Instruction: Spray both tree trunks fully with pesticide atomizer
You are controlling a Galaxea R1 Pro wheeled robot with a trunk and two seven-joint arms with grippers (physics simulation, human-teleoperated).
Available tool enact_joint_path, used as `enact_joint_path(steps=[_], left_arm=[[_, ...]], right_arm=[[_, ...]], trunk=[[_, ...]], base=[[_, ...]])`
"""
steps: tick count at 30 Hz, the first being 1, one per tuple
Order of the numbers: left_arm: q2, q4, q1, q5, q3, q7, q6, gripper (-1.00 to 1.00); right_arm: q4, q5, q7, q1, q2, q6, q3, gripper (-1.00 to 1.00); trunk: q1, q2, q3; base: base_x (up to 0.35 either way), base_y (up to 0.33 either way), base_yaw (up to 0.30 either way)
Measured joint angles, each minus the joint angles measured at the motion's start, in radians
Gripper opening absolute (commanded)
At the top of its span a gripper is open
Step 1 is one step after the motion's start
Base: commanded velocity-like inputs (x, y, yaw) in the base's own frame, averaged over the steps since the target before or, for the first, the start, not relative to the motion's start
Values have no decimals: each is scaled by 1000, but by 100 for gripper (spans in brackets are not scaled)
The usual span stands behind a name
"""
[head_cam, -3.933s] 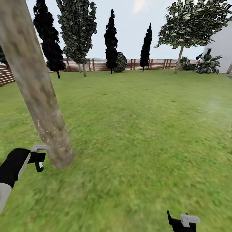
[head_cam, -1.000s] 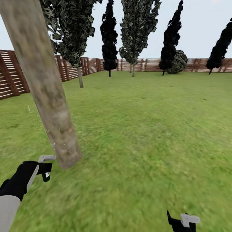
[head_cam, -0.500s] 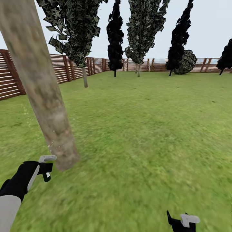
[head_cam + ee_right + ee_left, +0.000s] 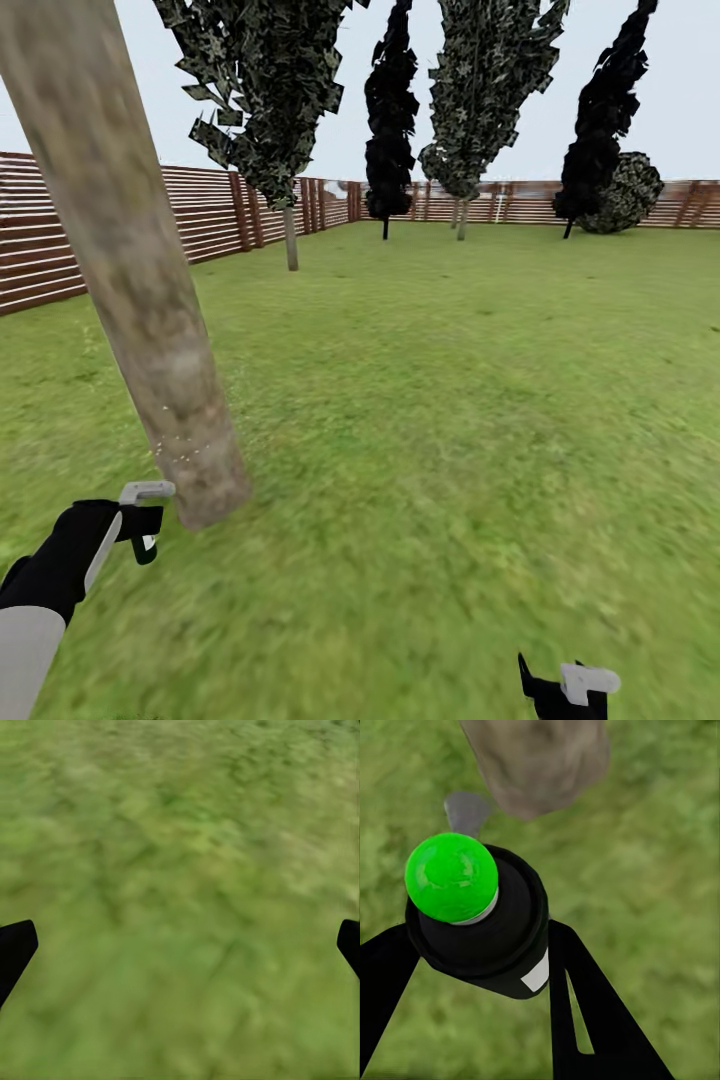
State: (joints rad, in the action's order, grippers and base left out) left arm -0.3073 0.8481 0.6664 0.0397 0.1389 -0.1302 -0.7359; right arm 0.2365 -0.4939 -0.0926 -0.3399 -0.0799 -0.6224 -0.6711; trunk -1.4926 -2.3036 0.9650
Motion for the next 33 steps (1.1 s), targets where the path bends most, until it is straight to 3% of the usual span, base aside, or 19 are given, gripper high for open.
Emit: enact_joint_path(steps=[12,22,33], left_arm=[[0,0,0,0,0,0,0,-100],[0,0,0,-1,0,0,0,-100],[0,1,0,-1,0,0,0,-100]], right_arm=[[0,0,0,0,0,0,0,100],[0,0,0,0,0,0,0,100],[0,0,0,0,0,0,0,100]], trunk=[[0,0,0],[0,0,0],[0,0,0]], base=[[148,-236,277],[160,-236,49],[170,-235,267]])
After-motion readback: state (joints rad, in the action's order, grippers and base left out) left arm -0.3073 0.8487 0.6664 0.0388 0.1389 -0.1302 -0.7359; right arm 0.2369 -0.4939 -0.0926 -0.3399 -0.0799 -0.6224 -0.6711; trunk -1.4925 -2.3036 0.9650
